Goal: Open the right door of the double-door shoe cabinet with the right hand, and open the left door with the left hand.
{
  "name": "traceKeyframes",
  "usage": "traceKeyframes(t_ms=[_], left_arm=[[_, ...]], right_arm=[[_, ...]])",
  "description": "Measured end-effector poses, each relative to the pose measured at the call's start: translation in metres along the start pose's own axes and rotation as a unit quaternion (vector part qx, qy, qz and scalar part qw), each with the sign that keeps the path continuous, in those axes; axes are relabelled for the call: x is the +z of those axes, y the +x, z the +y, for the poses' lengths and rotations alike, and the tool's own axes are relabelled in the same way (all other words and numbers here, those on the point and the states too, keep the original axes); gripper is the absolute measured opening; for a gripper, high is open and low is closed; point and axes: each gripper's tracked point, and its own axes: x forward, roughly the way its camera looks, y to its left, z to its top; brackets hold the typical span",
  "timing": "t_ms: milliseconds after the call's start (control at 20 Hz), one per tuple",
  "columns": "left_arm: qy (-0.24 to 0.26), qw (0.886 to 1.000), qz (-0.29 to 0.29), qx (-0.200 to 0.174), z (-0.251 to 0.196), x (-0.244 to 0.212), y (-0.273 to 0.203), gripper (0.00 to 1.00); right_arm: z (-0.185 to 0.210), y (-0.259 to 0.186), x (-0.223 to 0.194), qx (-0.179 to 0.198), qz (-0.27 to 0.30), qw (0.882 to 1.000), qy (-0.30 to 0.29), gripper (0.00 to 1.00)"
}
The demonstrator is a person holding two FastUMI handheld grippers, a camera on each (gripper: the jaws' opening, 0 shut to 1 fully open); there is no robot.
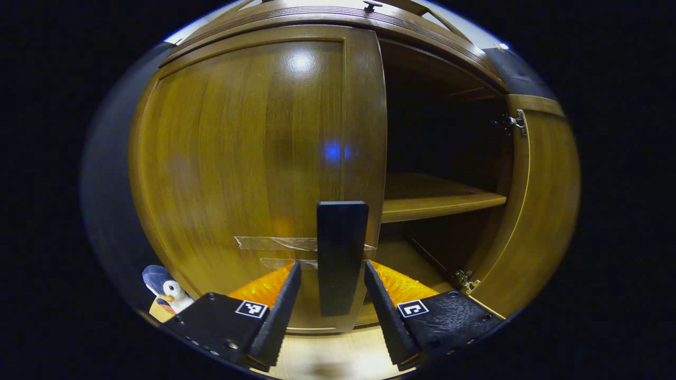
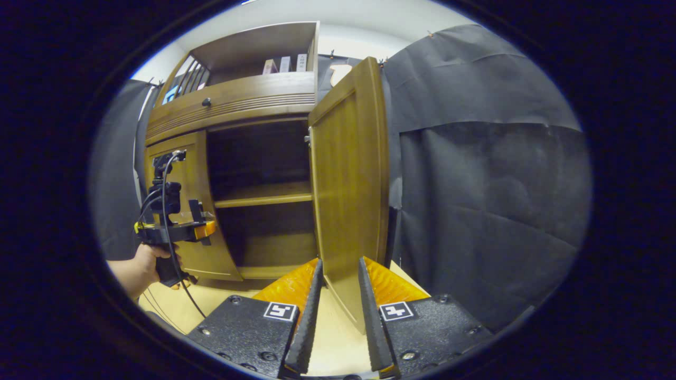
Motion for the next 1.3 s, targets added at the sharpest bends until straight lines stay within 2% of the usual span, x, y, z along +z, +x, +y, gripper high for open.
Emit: traceKeyframes(t_ms=[50, 200, 250, 300, 350, 850, 950, 1000, 1050, 1150, 1200, 1250, 1300], left_arm=[[-0.003, 1.0, 0.002, 0.0, 0.0, -0.001, -0.001, 0.72], [-0.018, 1.0, 0.005, -0.001, 0.0, 0.001, -0.006, 0.72], [-0.022, 1.0, -0.002, -0.002, -0.002, 0.006, -0.005, 0.8], [-0.022, 1.0, -0.006, -0.004, -0.003, 0.01, -0.005, 0.82], [-0.019, 1.0, -0.006, -0.003, -0.003, 0.009, -0.007, 0.75], [-0.021, 1.0, -0.002, 0.011, 0.0, 0.008, 0.001, 0.76], [-0.013, 1.0, -0.002, 0.009, -0.002, 0.009, -0.001, 0.53], [-0.005, 1.0, -0.006, 0.009, -0.005, 0.012, -0.002, 0.69], [0.007, 1.0, -0.005, 0.007, -0.007, 0.009, -0.001, 0.45], [0.024, 1.0, -0.008, 0.007, -0.007, 0.01, 0.0, 0.32], [0.023, 1.0, -0.012, 0.002, -0.008, 0.011, -0.001, 0.41], [0.018, 1.0, -0.009, -0.001, -0.008, 0.01, -0.001, 0.41], [0.016, 1.0, -0.009, -0.005, -0.007, 0.01, -0.006, 0.46]], right_arm=[[0.004, -0.001, 0.002, 0.003, 0.0, 1.0, -0.001, 0.44], [0.015, -0.002, 0.0, 0.015, 0.0, 1.0, -0.01, 0.44], [0.016, -0.001, 0.0, 0.017, 0.0, 1.0, -0.012, 0.44], [0.017, 0.001, -0.001, 0.018, 0.002, 1.0, -0.012, 0.44], [0.018, 0.001, -0.002, 0.02, 0.004, 1.0, -0.012, 0.43], [0.014, 0.004, -0.002, 0.023, 0.005, 1.0, -0.006, 0.46], [0.013, 0.007, -0.003, 0.025, 0.007, 1.0, -0.005, 0.47], [0.014, 0.009, -0.003, 0.027, 0.007, 1.0, -0.004, 0.46], [0.014, 0.011, -0.003, 0.028, 0.007, 1.0, -0.003, 0.46], [0.015, 0.014, -0.004, 0.032, 0.009, 0.999, -0.002, 0.47], [0.015, 0.016, -0.006, 0.031, 0.011, 0.999, -0.004, 0.47], [0.015, 0.017, -0.006, 0.031, 0.011, 0.999, -0.005, 0.47], [0.014, 0.018, -0.007, 0.032, 0.012, 0.999, -0.005, 0.47]])
